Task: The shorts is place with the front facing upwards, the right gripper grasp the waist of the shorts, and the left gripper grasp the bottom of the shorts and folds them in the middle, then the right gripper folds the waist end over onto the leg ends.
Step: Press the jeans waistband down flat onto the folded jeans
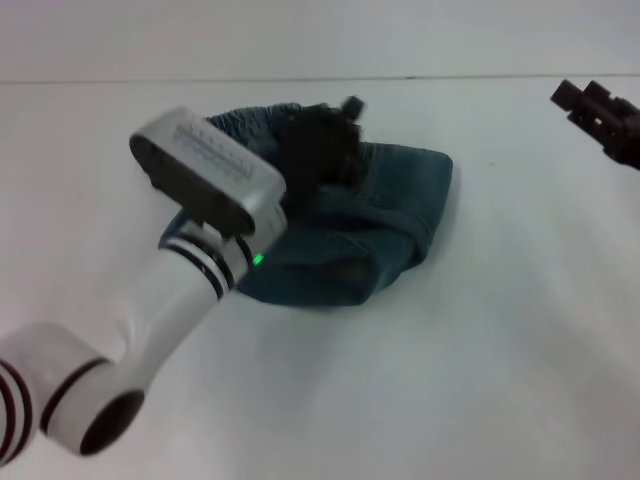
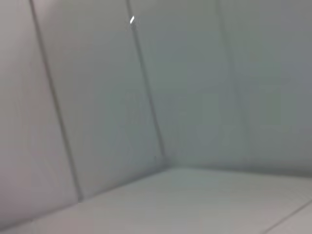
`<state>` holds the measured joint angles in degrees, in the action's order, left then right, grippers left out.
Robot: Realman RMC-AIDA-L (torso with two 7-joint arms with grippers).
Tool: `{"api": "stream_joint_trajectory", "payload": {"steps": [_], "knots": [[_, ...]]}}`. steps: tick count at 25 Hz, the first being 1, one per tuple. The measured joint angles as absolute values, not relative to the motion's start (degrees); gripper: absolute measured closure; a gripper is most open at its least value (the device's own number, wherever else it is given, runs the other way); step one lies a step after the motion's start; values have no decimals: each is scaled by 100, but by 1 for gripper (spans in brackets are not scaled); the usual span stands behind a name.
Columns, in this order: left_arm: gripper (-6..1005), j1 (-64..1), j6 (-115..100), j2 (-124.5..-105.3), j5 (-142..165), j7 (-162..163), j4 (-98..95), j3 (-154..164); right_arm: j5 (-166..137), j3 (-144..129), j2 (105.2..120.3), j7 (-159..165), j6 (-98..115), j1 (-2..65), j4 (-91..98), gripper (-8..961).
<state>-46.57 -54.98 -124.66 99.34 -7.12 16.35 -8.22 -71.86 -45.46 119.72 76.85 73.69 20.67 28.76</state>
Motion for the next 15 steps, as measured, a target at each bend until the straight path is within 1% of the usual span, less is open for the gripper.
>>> {"api": "stream_joint_trajectory", "payload": {"steps": [5, 15], "knots": [[1001, -4650, -4818, -12448, 9934, -692, 1176, -1179, -7195, -4583, 11975, 7670, 7414, 2114, 2697, 265], [1001, -3944, -4411, -12432, 9885, -688, 762, -1322, -7194, -4578, 11960, 7711, 7432, 2138, 2674, 269]]}}
